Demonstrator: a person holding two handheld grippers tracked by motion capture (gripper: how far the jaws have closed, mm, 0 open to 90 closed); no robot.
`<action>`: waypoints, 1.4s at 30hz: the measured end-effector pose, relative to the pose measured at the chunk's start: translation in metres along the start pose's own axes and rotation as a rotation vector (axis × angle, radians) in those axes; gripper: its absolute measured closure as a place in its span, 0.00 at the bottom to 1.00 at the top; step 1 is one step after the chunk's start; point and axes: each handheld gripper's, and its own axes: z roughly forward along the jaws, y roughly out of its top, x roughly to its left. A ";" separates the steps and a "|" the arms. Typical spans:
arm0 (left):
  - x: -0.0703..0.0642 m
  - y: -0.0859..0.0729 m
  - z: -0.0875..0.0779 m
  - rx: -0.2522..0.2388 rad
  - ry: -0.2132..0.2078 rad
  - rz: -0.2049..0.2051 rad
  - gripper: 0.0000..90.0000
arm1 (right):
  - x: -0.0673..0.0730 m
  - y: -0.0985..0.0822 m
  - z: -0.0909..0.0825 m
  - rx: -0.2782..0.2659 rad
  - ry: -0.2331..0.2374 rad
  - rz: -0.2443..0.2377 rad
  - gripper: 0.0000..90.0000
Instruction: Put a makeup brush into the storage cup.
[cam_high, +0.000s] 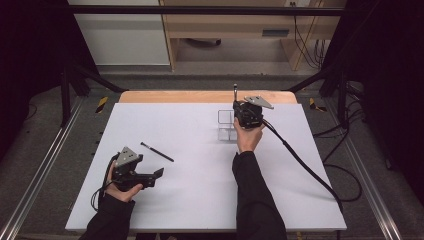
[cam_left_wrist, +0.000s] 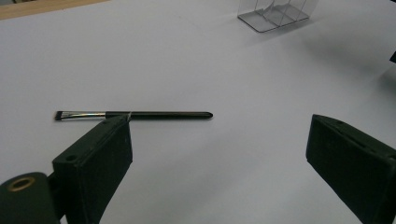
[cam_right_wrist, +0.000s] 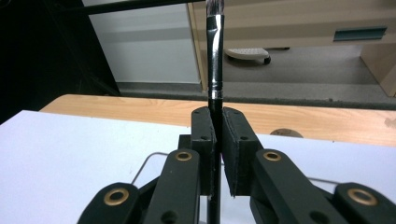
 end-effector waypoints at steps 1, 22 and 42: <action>0.000 0.000 0.000 0.001 0.000 0.000 0.07 | 0.000 -0.001 0.000 0.003 -0.001 0.001 0.94; -0.001 0.000 0.001 0.005 -0.001 0.001 0.07 | 0.002 -0.021 -0.007 0.056 0.016 -0.032 0.91; -0.001 -0.001 0.002 0.010 0.009 -0.003 0.07 | -0.007 -0.018 -0.083 0.070 0.190 -0.090 0.58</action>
